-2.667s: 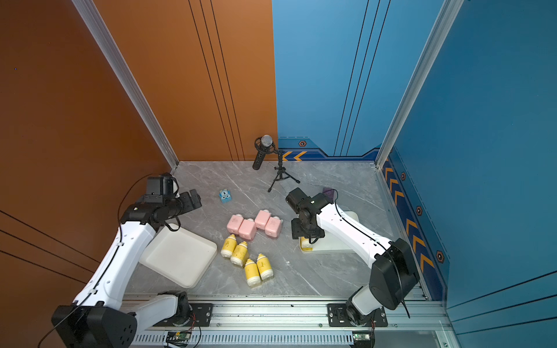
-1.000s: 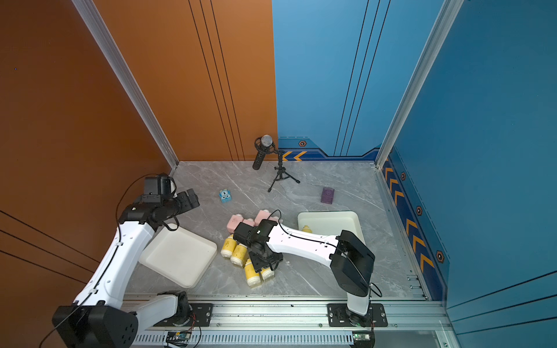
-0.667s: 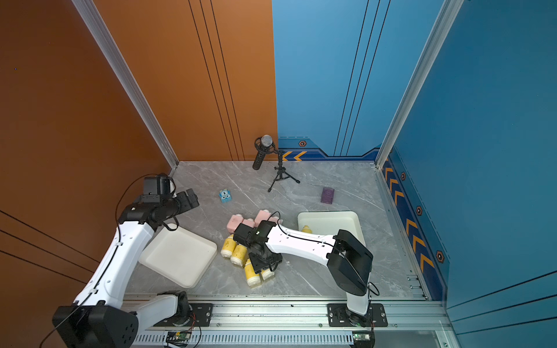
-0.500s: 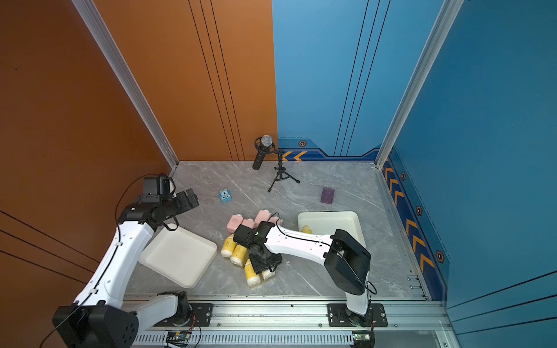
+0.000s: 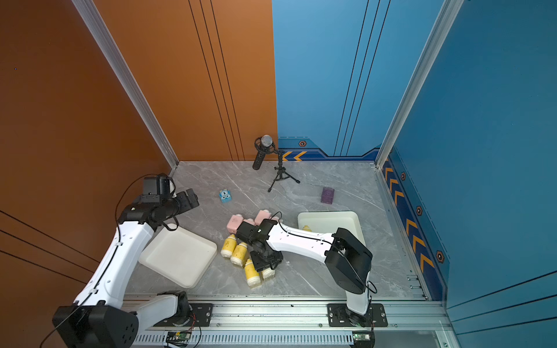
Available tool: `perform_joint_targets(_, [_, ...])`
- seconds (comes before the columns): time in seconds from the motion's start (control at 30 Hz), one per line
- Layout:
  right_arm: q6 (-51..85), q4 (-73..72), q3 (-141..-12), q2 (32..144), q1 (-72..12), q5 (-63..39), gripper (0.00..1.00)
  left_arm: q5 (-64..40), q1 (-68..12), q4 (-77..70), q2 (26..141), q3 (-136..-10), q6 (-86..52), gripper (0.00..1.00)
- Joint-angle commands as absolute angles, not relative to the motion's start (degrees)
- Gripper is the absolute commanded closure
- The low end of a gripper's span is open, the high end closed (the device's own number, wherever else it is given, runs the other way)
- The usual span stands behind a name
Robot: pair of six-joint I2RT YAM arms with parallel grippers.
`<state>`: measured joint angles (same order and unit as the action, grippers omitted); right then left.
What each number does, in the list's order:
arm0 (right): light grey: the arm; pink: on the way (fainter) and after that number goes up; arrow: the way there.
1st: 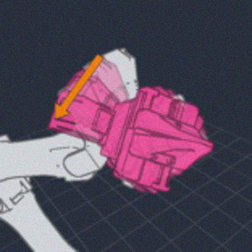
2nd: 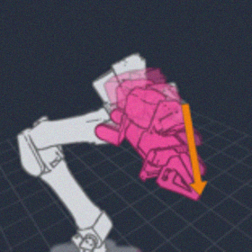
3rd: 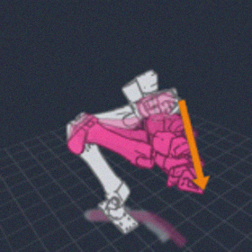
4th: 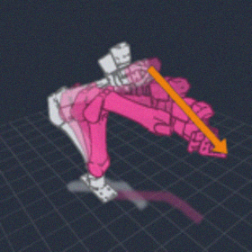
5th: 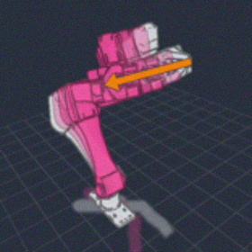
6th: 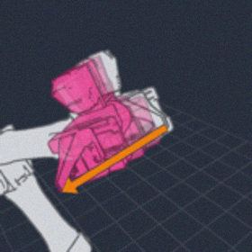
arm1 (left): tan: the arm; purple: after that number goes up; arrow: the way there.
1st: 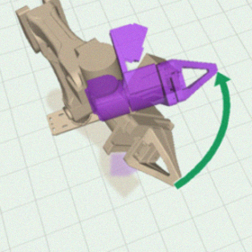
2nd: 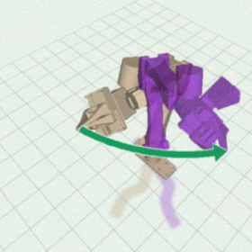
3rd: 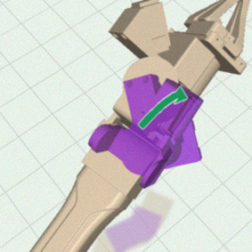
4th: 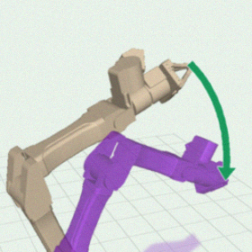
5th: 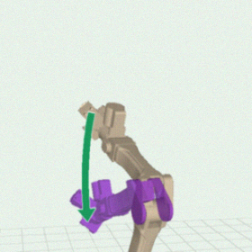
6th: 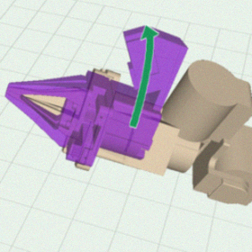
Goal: Place the pencil sharpeners by color into the storage box
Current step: Pick up the pencil sharpener from the center of the board.
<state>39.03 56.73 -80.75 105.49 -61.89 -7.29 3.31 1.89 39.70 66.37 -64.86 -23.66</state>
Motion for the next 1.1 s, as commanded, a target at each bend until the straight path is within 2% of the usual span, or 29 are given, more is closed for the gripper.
perform_joint_targets(0.0, [38.56,58.76,-78.77,102.93,-60.42,-3.57,0.69,2.46,2.23,40.36,66.1,-64.04,-24.32,0.02])
perform_joint_targets(0.5, [34.17,69.34,-83.84,89.51,-52.32,-0.32,0.69,2.07,2.37,40.39,66.18,-64.12,-24.27,0.02])
perform_joint_targets(0.77, [28.32,77.17,-86.67,82.04,-38.96,3.3,0.68,1.5,2.37,40.35,66.18,-64.1,-24.35,0.02])
perform_joint_targets(1.07, [21.33,77.43,-86.27,84.18,-25.33,3.34,0.68,1.32,2.32,40.32,66.35,-64.14,-24.26,0.02])
